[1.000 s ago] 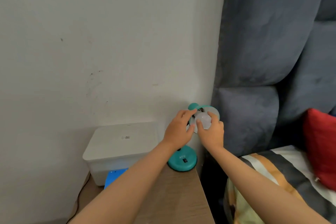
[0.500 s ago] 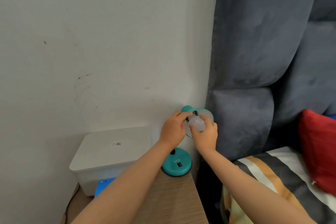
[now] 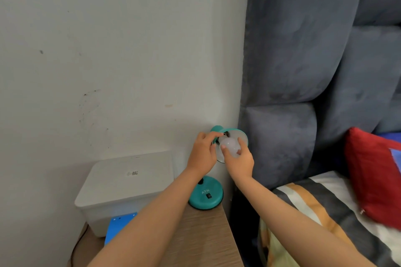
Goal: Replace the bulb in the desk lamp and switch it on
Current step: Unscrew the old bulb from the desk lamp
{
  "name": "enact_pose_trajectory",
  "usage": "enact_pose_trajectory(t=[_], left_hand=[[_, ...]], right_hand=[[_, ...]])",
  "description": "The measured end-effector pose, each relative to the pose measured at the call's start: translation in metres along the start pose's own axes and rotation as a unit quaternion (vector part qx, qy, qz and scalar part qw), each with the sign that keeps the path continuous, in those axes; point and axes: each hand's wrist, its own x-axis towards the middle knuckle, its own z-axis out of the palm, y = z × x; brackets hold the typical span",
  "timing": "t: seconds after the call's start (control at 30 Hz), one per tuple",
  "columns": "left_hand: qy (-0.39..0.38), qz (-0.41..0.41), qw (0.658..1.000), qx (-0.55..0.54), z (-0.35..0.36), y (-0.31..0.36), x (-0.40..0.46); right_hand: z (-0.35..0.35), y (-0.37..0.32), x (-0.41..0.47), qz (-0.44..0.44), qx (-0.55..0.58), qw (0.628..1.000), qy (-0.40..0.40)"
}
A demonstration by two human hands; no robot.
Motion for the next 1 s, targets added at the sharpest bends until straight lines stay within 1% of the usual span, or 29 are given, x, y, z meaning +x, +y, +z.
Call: enact_pose_trajectory(t=[0.23,0.43,0.6,0.63,0.73,0.8,0.9,1.0], left_hand=[[0.03,-0.041,0.998,-0.039,0.006,-0.003,-0.001],[0.042,-0.047,0.996,-0.06,0.006,-0.002,-0.002],[0.046,-0.051,0.996,-0.064,0.007,-0.002,-0.002],[0.045,-0.051,0.996,-0.065,0.007,-0.003,-0.002],[0.035,-0.048,0.996,-0.068,0.008,-0.002,-0.001],[0.032,-0.044,0.996,-0.066,0.009,-0.002,-0.001],[0.034,-0.043,0.996,-0.065,0.012,-0.002,0.0],[0.036,-0.04,0.996,-0.065,0.013,-0.002,0.0]], right_hand=[[0.011,-0.002,0.002,-0.011,0.02,1.0,0.013],[0.011,0.0,0.003,-0.03,0.011,0.999,0.016],[0.012,-0.003,0.0,-0.017,0.026,0.999,0.015],[0.011,-0.004,-0.001,-0.027,0.021,0.999,0.014],[0.008,-0.003,-0.003,-0.092,-0.023,0.995,0.002],[0.006,-0.001,-0.003,-0.111,-0.046,0.993,-0.003],[0.006,0.0,-0.005,-0.084,-0.016,0.996,0.02],[0.009,-0.003,-0.009,0.023,0.077,0.994,0.07]])
